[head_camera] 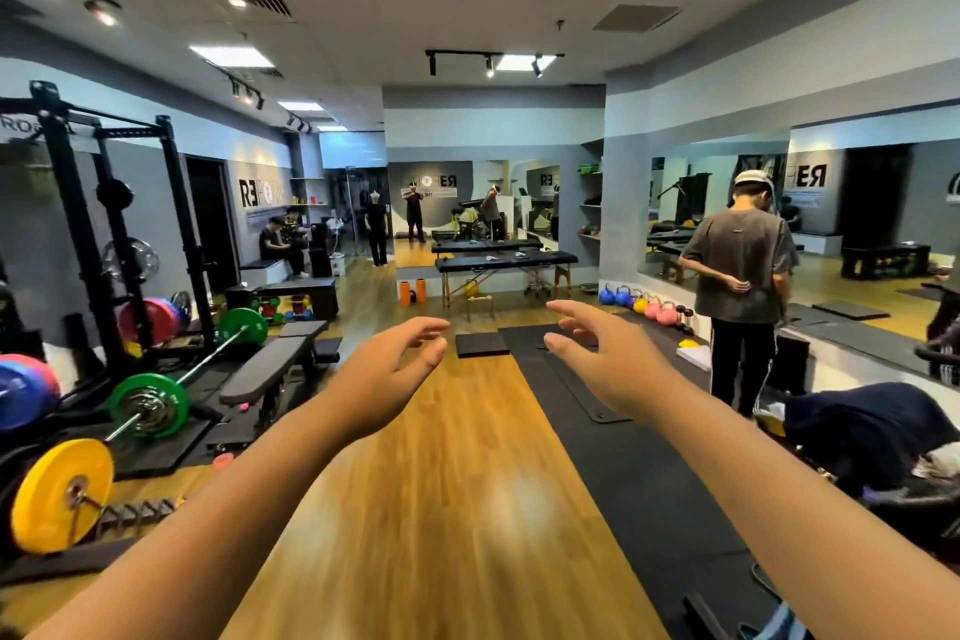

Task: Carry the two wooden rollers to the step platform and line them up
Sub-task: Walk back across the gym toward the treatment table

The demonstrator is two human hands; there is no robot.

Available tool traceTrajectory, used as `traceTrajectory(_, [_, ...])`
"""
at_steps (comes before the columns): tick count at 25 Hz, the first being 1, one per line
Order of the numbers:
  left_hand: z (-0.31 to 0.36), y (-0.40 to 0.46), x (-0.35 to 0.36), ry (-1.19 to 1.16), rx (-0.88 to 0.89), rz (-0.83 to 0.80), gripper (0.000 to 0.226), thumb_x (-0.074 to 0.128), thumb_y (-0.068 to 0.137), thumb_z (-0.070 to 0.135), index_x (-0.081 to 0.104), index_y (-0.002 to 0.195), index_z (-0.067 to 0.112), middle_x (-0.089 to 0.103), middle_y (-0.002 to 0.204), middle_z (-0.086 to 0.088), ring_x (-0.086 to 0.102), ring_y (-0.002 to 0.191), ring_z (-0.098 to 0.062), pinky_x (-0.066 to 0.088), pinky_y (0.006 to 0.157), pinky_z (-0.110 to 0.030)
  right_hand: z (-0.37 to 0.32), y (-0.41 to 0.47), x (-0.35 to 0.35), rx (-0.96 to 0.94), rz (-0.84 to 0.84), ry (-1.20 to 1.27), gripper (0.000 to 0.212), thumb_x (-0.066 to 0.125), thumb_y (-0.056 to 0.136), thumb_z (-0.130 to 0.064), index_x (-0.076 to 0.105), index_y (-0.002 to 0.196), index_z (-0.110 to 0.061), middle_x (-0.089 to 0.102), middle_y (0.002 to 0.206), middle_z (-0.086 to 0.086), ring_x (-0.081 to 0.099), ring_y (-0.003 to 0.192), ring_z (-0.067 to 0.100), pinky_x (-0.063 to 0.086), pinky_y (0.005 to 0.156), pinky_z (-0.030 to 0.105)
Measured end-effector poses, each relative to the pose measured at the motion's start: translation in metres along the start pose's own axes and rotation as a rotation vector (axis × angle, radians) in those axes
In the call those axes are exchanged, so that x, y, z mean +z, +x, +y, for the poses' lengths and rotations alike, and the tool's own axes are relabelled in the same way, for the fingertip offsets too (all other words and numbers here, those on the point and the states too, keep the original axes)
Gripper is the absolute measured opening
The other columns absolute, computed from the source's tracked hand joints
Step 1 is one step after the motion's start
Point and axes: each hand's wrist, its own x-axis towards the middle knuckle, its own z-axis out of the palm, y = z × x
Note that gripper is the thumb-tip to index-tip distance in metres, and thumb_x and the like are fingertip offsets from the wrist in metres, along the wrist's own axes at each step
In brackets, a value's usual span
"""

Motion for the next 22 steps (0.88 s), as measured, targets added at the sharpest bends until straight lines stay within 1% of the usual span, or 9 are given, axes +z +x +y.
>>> traceTrajectory(3, [-0.011,0.060,0.020,0.015,-0.019,0.026,0.041,0.045,0.105,0.047,0.053,0.143,0.034,0.059,0.134,0.017,0.054,0.123,-0.002,0.044,0.097,-0.027,0.042,0.057,-0.006,-0.027,-0.030,-0.016,0.053,0.058,0.101,-0.045,0.046,0.151,-0.036,0.060,0.141,-0.002,0.053,0.132,0.017,0.044,0.102,0.033])
traceTrajectory(6, [-0.030,0.110,0.034,0.029,-0.018,0.069,0.044,0.044,0.103,0.051,0.054,0.142,0.033,0.062,0.136,0.013,0.055,0.125,-0.005,0.046,0.104,-0.035,0.076,0.114,-0.005,-0.070,-0.052,-0.016,0.053,0.057,0.100,-0.046,0.045,0.151,-0.038,0.059,0.142,-0.004,0.052,0.135,0.016,0.044,0.106,0.035])
traceTrajectory(9, [-0.062,0.154,0.050,0.042,-0.045,0.118,0.051,0.042,0.099,0.055,0.055,0.142,0.032,0.063,0.136,0.011,0.056,0.125,-0.007,0.046,0.105,-0.037,0.106,0.176,0.010,-0.115,-0.082,-0.035,0.054,0.056,0.100,-0.047,0.044,0.152,-0.038,0.058,0.144,-0.006,0.050,0.136,0.015,0.042,0.103,0.032])
traceTrajectory(11, [-0.093,0.181,0.059,0.063,-0.064,0.128,0.046,0.043,0.101,0.052,0.054,0.142,0.032,0.063,0.136,0.011,0.056,0.125,-0.007,0.046,0.104,-0.036,0.122,0.217,0.030,-0.142,-0.101,-0.040,0.055,0.056,0.100,-0.048,0.043,0.153,-0.038,0.057,0.145,-0.006,0.049,0.137,0.015,0.042,0.103,0.033])
traceTrajectory(15, [-0.166,0.242,0.075,0.086,-0.094,0.108,0.043,0.044,0.102,0.053,0.053,0.142,0.038,0.061,0.136,0.015,0.055,0.125,-0.004,0.046,0.103,-0.033,0.147,0.298,0.081,-0.166,-0.129,-0.006,0.054,0.056,0.100,-0.048,0.045,0.152,-0.037,0.056,0.147,-0.007,0.048,0.138,0.013,0.041,0.109,0.037])
traceTrajectory(19, [-0.247,0.339,0.087,0.042,-0.063,0.040,0.041,0.045,0.102,0.055,0.053,0.140,0.042,0.062,0.135,0.016,0.055,0.124,-0.002,0.047,0.105,-0.036,0.173,0.405,0.138,-0.164,-0.131,-0.008,0.055,0.056,0.100,-0.048,0.045,0.153,-0.035,0.053,0.151,-0.008,0.045,0.140,0.010,0.039,0.111,0.036])
traceTrajectory(22, [-0.297,0.411,0.086,0.037,-0.043,0.024,0.040,0.044,0.103,0.054,0.052,0.140,0.042,0.061,0.134,0.017,0.055,0.124,-0.001,0.047,0.105,-0.037,0.184,0.481,0.162,-0.154,-0.079,-0.013,0.054,0.056,0.101,-0.046,0.045,0.153,-0.034,0.052,0.152,-0.009,0.045,0.140,0.010,0.038,0.112,0.034])
